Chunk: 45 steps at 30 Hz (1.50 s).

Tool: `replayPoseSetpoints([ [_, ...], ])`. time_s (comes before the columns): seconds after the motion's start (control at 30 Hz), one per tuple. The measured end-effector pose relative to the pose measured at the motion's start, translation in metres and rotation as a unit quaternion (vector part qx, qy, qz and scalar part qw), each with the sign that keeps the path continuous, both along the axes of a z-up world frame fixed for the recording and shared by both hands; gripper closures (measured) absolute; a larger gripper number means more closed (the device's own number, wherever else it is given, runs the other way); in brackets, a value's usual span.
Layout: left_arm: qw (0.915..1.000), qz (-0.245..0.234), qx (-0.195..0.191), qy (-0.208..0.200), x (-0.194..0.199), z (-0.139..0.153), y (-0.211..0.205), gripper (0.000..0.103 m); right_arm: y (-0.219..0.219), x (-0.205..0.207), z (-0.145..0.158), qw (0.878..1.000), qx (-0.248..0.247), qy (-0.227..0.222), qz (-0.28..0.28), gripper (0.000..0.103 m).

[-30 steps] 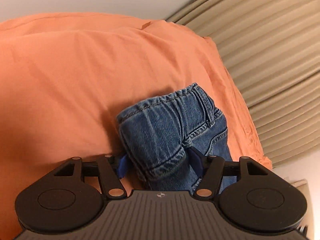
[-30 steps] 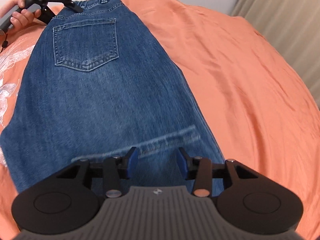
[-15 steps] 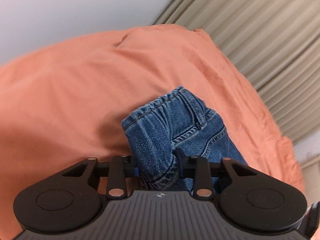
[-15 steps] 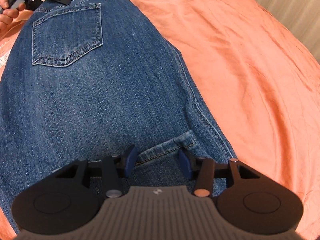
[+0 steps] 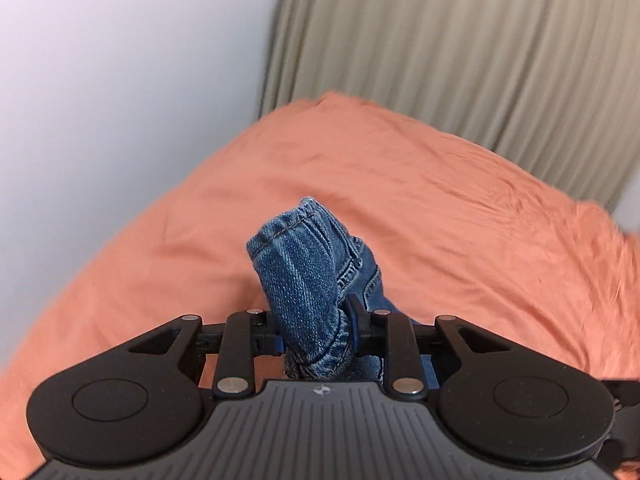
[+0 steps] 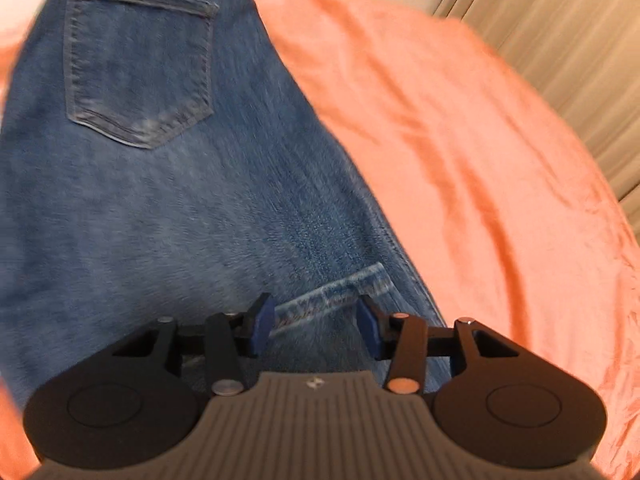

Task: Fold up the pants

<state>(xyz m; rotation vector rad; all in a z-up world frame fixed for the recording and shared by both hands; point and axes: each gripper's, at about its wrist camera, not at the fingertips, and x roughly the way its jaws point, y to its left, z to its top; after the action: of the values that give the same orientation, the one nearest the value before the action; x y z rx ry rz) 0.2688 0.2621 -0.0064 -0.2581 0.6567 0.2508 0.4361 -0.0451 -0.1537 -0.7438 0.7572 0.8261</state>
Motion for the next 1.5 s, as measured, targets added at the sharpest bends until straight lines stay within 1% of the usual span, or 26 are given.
replayPoseSetpoints([
  [0.1,0.9971,-0.031,0.068,-0.013,-0.002,0.030,-0.049,0.073,-0.027,-0.023,0.020,1.000,0.021,-0.011,-0.014,0.060],
  [0.2,0.9881,-0.065,0.138,-0.024,-0.001,0.045,-0.106,0.073,-0.065,-0.042,0.033,0.997,0.052,-0.006,-0.051,0.060],
  [0.3,0.9725,-0.109,0.203,-0.036,0.000,0.044,-0.167,0.073,-0.097,-0.054,0.045,0.993,0.077,-0.006,-0.084,0.060],
  [0.4,0.9479,-0.166,0.270,-0.031,0.007,0.025,-0.230,0.073,-0.121,-0.069,0.052,0.990,0.084,-0.006,-0.113,0.060],
  [0.43,0.9401,-0.188,0.283,-0.028,0.008,0.014,-0.249,0.073,-0.126,-0.072,0.054,0.989,0.084,-0.005,-0.122,0.059],
  [0.47,0.9342,-0.213,0.285,-0.022,0.008,0.001,-0.264,0.073,-0.135,-0.076,0.055,0.988,0.084,-0.004,-0.131,0.059],
  [0.53,0.9269,-0.259,0.272,0.002,0.011,-0.027,-0.295,0.074,-0.150,-0.084,0.053,0.986,0.081,-0.002,-0.146,0.059],
  [0.6,0.9150,-0.299,0.269,0.032,0.012,-0.057,-0.324,0.075,-0.164,-0.091,0.047,0.983,0.081,0.001,-0.162,0.059],
  [0.67,0.9052,-0.335,0.252,0.070,0.013,-0.085,-0.346,0.076,-0.178,-0.099,0.043,0.980,0.085,0.011,-0.178,0.059],
  [0.7,0.8990,-0.350,0.247,0.092,0.013,-0.097,-0.355,0.076,-0.184,-0.103,0.041,0.979,0.088,0.014,-0.183,0.059],
  [0.77,0.8887,-0.360,0.265,0.104,0.007,-0.118,-0.370,0.073,-0.196,-0.111,0.038,0.977,0.091,0.019,-0.192,0.059],
  [0.8,0.8875,-0.362,0.264,0.107,0.004,-0.123,-0.371,0.070,-0.201,-0.115,0.036,0.976,0.093,0.021,-0.196,0.059],
  [0.83,0.8895,-0.365,0.252,0.111,0.005,-0.125,-0.370,0.067,-0.207,-0.118,0.035,0.975,0.095,0.024,-0.200,0.058],
  [0.87,0.8923,-0.373,0.227,0.114,0.005,-0.124,-0.365,0.054,-0.212,-0.121,0.034,0.974,0.098,0.028,-0.204,0.058],
  [0.9,0.8956,-0.385,0.190,0.114,0.009,-0.122,-0.359,0.036,-0.215,-0.122,0.033,0.972,0.102,0.033,-0.207,0.058],
  [0.97,0.9007,-0.408,0.098,0.112,0.013,-0.111,-0.343,0.021,-0.222,-0.123,0.034,0.968,0.114,0.047,-0.217,0.058],
  [1.0,0.9019,-0.414,0.056,0.111,0.014,-0.107,-0.333,0.019,-0.221,-0.124,0.033,0.967,0.116,0.050,-0.221,0.057],
  [1.03,0.9032,-0.415,0.027,0.108,0.017,-0.104,-0.328,0.019,-0.217,-0.124,0.033,0.967,0.114,0.046,-0.222,0.056],
  [1.1,0.9032,-0.415,-0.023,0.106,0.017,-0.092,-0.311,0.020,-0.209,-0.124,0.031,0.969,0.113,0.037,-0.216,0.056],
  [1.17,0.9003,-0.420,-0.059,0.099,0.017,-0.081,-0.298,0.020,-0.213,-0.128,0.039,0.969,0.129,0.035,-0.209,0.056],
  [1.2,0.9012,-0.419,-0.062,0.092,0.017,-0.076,-0.290,0.020,-0.210,-0.129,0.043,0.968,0.139,0.037,-0.206,0.056],
  [1.23,0.9034,-0.417,-0.052,0.085,0.016,-0.072,-0.286,0.020,-0.207,-0.127,0.046,0.967,0.150,0.040,-0.204,0.057],
  [1.3,0.9069,-0.414,-0.019,0.077,0.010,-0.066,-0.274,0.020,-0.204,-0.126,0.056,0.962,0.175,0.053,-0.201,0.057],
  [1.33,0.9060,-0.416,-0.002,0.077,0.006,-0.064,-0.265,0.020,-0.202,-0.123,0.059,0.959,0.191,0.065,-0.202,0.057],
  [1.4,0.9037,-0.419,0.024,0.083,0.008,-0.072,-0.257,0.020,-0.197,-0.112,0.062,0.946,0.225,0.098,-0.210,0.058],
  [1.5,0.9020,-0.413,0.071,0.106,-0.001,-0.087,-0.236,0.020,-0.193,-0.093,0.063,0.921,0.274,0.158,-0.226,0.058],
])
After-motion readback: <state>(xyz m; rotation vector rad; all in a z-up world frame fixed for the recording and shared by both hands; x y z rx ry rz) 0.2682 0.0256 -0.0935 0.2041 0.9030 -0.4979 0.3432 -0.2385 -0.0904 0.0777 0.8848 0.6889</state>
